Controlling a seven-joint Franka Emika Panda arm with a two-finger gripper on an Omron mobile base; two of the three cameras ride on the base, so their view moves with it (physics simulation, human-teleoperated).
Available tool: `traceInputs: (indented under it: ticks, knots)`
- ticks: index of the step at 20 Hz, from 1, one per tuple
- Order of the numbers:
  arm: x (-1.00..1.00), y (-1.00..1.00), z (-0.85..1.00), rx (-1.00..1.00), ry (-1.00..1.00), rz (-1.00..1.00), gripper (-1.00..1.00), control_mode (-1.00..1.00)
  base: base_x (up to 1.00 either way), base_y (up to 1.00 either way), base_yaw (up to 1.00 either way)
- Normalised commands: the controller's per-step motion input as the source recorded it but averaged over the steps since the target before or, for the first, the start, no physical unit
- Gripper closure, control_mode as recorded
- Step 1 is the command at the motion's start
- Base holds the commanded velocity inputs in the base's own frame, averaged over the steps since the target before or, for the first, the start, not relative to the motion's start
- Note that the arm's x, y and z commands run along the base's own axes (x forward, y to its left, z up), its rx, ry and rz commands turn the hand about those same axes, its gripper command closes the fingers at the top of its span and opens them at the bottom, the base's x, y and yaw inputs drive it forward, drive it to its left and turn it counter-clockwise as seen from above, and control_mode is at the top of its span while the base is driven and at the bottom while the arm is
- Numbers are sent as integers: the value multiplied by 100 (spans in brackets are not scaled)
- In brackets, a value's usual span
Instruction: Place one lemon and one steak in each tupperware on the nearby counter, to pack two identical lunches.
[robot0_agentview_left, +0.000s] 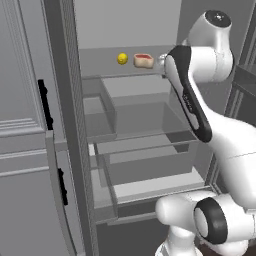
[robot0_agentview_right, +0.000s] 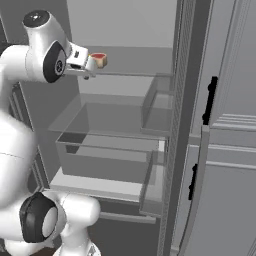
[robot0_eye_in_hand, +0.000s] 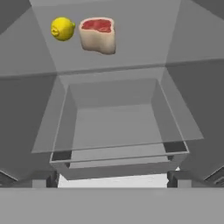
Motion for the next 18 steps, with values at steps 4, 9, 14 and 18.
traceInputs:
  ticks: [4,9,14,18]
  knots:
    - [70,0,-68,0,29,1,-100,-100,0,0,0]
    - [99,0,-34,0,-23,10,-100,-100,0,0,0]
    - [40,0,-2,0,-58,11,-100,-100,0,0,0]
    - [27,0,-1,0,-20,10,-100,-100,0,0,0]
